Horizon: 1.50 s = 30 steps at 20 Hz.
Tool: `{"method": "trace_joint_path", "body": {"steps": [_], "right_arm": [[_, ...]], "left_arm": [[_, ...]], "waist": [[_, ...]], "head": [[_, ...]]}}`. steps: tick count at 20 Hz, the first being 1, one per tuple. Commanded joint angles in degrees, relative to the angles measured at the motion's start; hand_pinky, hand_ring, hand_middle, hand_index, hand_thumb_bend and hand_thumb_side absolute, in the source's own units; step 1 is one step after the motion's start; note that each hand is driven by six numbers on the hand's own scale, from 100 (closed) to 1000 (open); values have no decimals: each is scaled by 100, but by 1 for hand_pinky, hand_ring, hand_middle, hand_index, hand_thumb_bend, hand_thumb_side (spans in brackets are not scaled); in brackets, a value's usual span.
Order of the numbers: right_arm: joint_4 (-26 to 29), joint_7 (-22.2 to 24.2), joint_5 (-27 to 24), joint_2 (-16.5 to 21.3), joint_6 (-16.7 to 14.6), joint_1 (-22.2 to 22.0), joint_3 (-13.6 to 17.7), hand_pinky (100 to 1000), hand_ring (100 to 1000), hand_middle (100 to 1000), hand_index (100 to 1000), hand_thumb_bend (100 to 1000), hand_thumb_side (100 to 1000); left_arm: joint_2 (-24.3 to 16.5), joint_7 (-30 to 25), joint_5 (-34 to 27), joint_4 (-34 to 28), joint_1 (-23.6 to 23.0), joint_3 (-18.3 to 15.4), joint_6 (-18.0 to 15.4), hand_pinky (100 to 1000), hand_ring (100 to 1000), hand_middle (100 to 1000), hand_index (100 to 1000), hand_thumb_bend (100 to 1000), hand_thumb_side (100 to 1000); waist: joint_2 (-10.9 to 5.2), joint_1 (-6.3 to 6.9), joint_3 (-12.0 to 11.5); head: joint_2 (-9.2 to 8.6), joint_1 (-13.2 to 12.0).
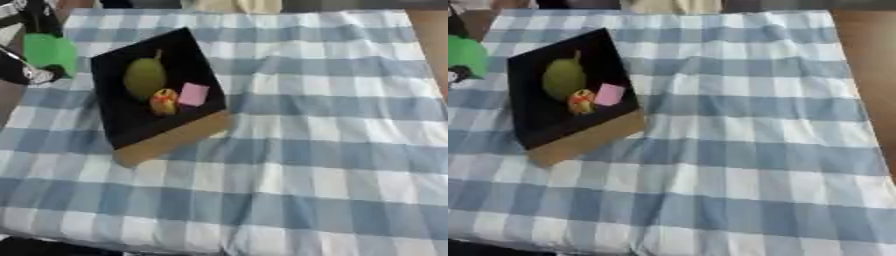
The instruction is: Pick up objects on the table and place them in the box.
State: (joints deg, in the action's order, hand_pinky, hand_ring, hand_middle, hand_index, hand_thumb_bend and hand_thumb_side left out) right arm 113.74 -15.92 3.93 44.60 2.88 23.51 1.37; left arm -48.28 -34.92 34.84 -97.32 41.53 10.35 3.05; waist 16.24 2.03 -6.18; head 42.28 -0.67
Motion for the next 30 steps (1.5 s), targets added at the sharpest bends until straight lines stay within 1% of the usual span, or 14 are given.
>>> {"method": "trace_joint_path", "body": {"steps": [1,5,10,12,14,15,17,18,20,21,22,23,26,30], "right_arm": [[85,23,-28,124,10,83,43,852,793,735,839,100,530],[85,32,-46,104,8,100,39,851,792,734,839,100,534],[85,48,-68,72,11,133,27,851,792,734,839,100,537],[85,51,-74,62,7,144,28,851,792,734,839,100,536],[85,52,-80,54,5,150,28,851,792,734,839,100,536],[85,53,-82,50,4,154,27,851,792,734,839,100,536],[85,55,-85,44,1,158,27,851,792,733,839,100,536],[85,55,-86,41,1,158,28,851,792,733,839,100,537],[85,55,-88,36,4,156,29,851,792,733,839,100,539],[85,55,-89,34,5,153,29,851,792,733,839,100,541],[85,55,-90,32,7,151,29,851,792,733,839,100,541],[85,54,-91,31,8,151,29,851,792,733,838,100,541],[85,53,-93,30,9,153,31,851,792,733,838,100,541],[85,49,-95,29,7,153,33,851,792,733,838,100,540]], "left_arm": [[224,-135,-13,172,391,144,-65,704,422,334,592,264,100],[671,-181,38,472,730,337,-147,702,424,336,594,258,100],[1046,-105,117,803,891,418,-151,704,433,344,603,265,100],[1152,-63,153,949,914,434,-148,712,455,365,624,294,100],[1225,-19,224,1076,920,455,-165,738,521,424,679,366,116],[1248,-23,297,1133,915,477,-193,767,589,481,718,406,152],[1276,-48,460,1213,895,506,-272,813,698,577,775,461,193],[1285,-70,541,1245,882,515,-314,821,714,591,789,472,209],[1283,-135,701,1283,849,537,-400,890,822,745,855,567,332],[1278,-147,785,1282,831,539,-440,915,849,789,878,602,399],[1274,-146,859,1278,813,537,-470,926,864,828,902,612,436],[1266,-133,931,1270,795,530,-487,927,863,844,912,613,448],[1256,-59,1084,1220,750,490,-530,940,870,852,918,621,460],[1257,123,1050,1104,722,383,-520,939,870,844,912,613,460]], "waist": [[-177,75,25],[-174,86,72],[-168,89,103],[-167,84,110],[-167,78,115],[-166,74,118],[-165,69,122],[-164,66,122],[-163,64,123],[-162,64,123],[-162,64,123],[-161,65,123],[-162,67,123],[-167,64,119]], "head": [[8,-46],[7,-85],[-18,-129],[-31,-144],[-40,-147],[-48,-150],[-58,-144],[-62,-139],[-71,-127],[-72,-121],[-74,-118],[-79,-114],[-79,-96],[-77,-62]]}}
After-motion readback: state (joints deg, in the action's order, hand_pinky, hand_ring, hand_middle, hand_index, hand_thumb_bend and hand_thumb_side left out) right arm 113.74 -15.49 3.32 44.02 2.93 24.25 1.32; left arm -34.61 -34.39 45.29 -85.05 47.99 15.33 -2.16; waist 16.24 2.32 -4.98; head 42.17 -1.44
